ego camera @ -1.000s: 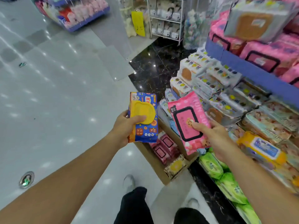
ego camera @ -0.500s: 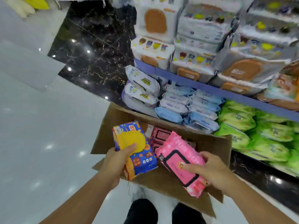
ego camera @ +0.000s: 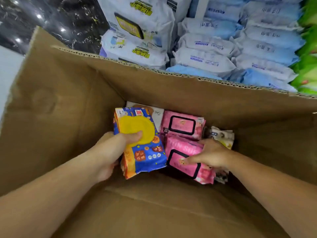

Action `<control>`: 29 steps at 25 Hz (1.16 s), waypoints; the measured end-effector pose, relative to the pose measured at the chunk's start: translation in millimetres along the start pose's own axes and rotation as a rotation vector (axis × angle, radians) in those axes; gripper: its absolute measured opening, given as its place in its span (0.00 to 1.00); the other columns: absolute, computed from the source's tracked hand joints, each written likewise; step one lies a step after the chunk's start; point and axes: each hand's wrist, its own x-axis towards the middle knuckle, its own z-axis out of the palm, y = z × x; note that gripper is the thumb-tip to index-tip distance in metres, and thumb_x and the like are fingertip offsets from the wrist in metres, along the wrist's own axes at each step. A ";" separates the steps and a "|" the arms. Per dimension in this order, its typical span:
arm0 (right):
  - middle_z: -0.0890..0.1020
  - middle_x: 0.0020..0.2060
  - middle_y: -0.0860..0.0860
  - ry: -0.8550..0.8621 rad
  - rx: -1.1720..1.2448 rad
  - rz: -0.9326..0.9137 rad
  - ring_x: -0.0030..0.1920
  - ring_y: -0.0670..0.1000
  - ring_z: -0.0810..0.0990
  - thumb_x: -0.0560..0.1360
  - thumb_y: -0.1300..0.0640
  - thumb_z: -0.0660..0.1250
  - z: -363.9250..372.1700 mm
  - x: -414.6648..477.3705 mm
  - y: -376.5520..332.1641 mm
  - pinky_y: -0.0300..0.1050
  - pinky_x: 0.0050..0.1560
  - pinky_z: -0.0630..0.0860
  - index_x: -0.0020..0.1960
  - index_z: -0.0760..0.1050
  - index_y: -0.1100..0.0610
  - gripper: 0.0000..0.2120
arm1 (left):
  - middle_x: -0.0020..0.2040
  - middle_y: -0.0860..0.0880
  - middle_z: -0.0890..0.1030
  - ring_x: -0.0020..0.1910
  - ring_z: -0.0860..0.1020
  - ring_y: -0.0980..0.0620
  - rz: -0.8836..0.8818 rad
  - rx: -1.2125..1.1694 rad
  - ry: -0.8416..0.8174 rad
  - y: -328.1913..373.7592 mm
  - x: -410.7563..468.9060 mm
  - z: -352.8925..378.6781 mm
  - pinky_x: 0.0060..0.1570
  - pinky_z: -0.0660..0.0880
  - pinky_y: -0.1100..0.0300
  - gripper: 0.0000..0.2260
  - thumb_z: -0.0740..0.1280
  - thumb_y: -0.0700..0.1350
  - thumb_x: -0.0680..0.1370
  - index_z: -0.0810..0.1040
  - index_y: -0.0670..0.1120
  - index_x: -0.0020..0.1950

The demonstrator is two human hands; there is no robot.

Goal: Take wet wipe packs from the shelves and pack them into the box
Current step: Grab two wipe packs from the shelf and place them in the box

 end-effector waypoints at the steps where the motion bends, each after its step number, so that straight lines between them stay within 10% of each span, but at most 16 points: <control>1: 0.87 0.39 0.49 -0.009 -0.018 -0.010 0.38 0.49 0.85 0.52 0.33 0.83 9.6 17.7 0.6 0.44 0.40 0.82 0.55 0.80 0.52 0.38 | 0.48 0.49 0.88 0.45 0.87 0.47 0.018 0.020 -0.020 -0.5 11.5 -5.1 0.51 0.82 0.49 0.16 0.76 0.48 0.74 0.81 0.50 0.62; 5: 0.82 0.61 0.47 0.203 0.005 -0.076 0.58 0.49 0.82 0.56 0.36 0.83 41.4 49.5 22.8 0.42 0.57 0.78 0.66 0.76 0.51 0.43 | 0.47 0.50 0.88 0.43 0.87 0.49 0.079 0.061 -0.038 -0.3 38.5 -20.0 0.38 0.83 0.56 0.17 0.76 0.42 0.73 0.78 0.52 0.59; 8: 0.84 0.50 0.44 0.463 0.289 0.047 0.51 0.47 0.84 0.56 0.33 0.82 59.5 46.1 41.7 0.44 0.52 0.81 0.55 0.80 0.50 0.34 | 0.49 0.48 0.88 0.44 0.87 0.48 0.037 -0.018 -0.004 -2.6 49.6 -23.3 0.43 0.81 0.53 0.19 0.76 0.43 0.72 0.79 0.50 0.62; 12: 0.87 0.48 0.53 0.165 0.941 0.261 0.48 0.56 0.87 0.73 0.52 0.77 68.9 44.1 18.7 0.52 0.41 0.85 0.58 0.80 0.55 0.16 | 0.48 0.44 0.88 0.41 0.87 0.45 -0.041 -0.258 0.068 -8.2 61.6 5.8 0.36 0.83 0.54 0.15 0.74 0.41 0.76 0.80 0.45 0.62; 19: 0.82 0.54 0.49 0.160 0.757 0.278 0.51 0.53 0.81 0.81 0.42 0.61 68.3 36.8 26.2 0.56 0.56 0.79 0.62 0.74 0.47 0.13 | 0.57 0.45 0.80 0.51 0.81 0.42 -0.058 -0.854 0.490 21.7 110.9 99.4 0.54 0.79 0.47 0.24 0.71 0.55 0.78 0.68 0.45 0.66; 24: 0.79 0.62 0.54 0.139 0.420 0.360 0.63 0.59 0.76 0.66 0.21 0.48 69.3 47.3 27.5 0.63 0.68 0.70 0.64 0.76 0.45 0.41 | 0.53 0.47 0.84 0.45 0.84 0.44 -0.063 -0.381 0.442 -0.9 126.9 86.8 0.52 0.80 0.48 0.34 0.62 0.75 0.72 0.75 0.47 0.61; 29: 0.80 0.55 0.53 0.087 0.447 0.300 0.50 0.53 0.79 0.84 0.41 0.55 40.2 35.4 10.2 0.46 0.52 0.77 0.55 0.74 0.52 0.16 | 0.45 0.48 0.86 0.44 0.84 0.48 -0.066 -0.233 0.290 5.8 115.4 68.4 0.52 0.80 0.51 0.23 0.61 0.68 0.79 0.80 0.49 0.53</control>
